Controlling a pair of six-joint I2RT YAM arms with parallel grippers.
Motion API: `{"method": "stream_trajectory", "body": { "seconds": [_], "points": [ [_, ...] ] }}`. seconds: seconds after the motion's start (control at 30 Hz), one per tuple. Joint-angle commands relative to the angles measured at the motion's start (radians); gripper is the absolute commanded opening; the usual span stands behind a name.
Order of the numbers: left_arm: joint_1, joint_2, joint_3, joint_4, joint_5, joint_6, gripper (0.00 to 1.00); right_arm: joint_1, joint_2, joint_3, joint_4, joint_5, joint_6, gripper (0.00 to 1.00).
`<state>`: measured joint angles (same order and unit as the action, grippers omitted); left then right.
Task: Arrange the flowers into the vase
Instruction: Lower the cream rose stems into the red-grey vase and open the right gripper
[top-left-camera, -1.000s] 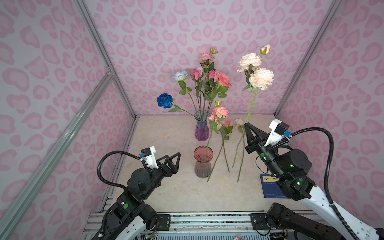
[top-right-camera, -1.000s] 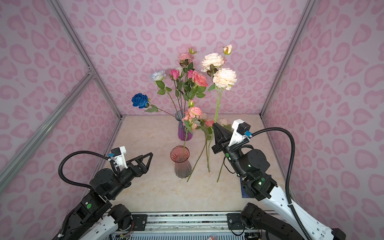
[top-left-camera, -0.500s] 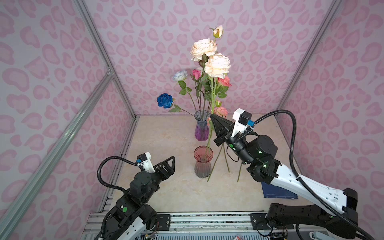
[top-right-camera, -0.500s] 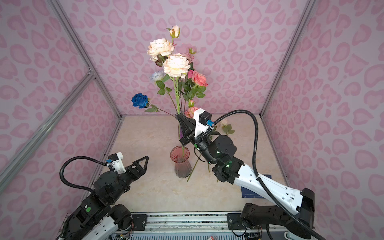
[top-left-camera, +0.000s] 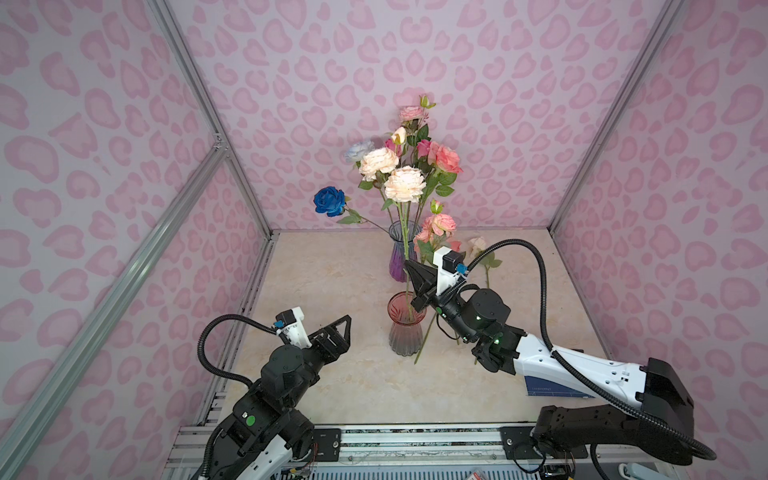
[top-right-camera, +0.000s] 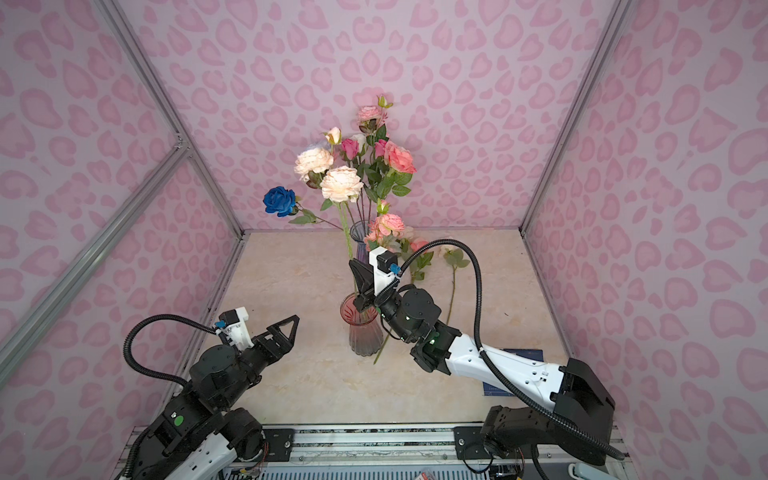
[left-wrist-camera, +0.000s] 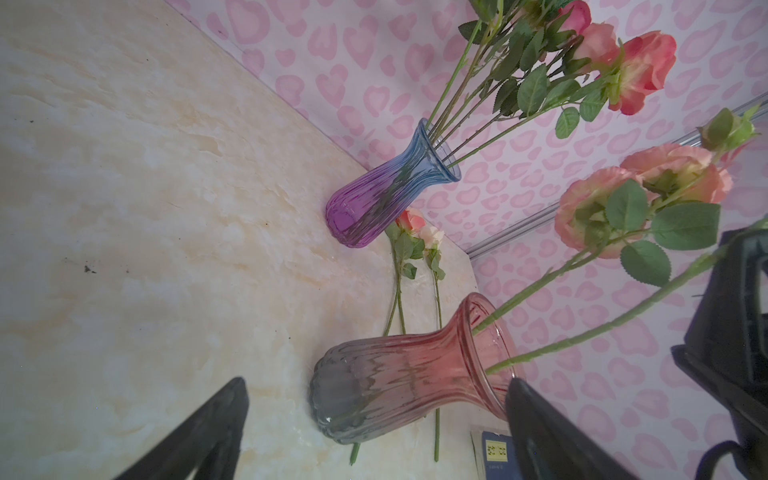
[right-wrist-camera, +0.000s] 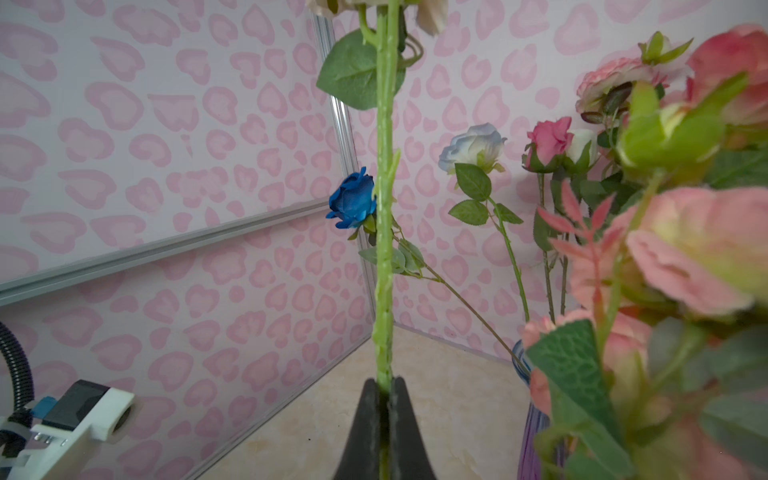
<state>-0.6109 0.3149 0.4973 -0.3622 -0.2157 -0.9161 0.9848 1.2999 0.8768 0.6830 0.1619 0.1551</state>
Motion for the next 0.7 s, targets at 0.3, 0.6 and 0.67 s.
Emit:
{"method": "stream_trajectory", "body": {
  "seconds": [0.3, 0.6, 0.67],
  "points": [
    [0.0, 0.053, 0.027, 0.03, -0.002, 0.011, 0.97, 0.027, -0.017, -0.128, -0.014, 0.065, 0.079, 0.01],
    [0.0, 0.109, 0.034, 0.055, 0.02, 0.005, 0.98, 0.026, -0.013, -0.126, -0.077, 0.069, 0.089, 0.05],
    [0.0, 0.119, 0.038, 0.059, 0.019, 0.008, 0.98, 0.027, -0.014, -0.123, -0.089, 0.076, 0.086, 0.06]
  ]
}}
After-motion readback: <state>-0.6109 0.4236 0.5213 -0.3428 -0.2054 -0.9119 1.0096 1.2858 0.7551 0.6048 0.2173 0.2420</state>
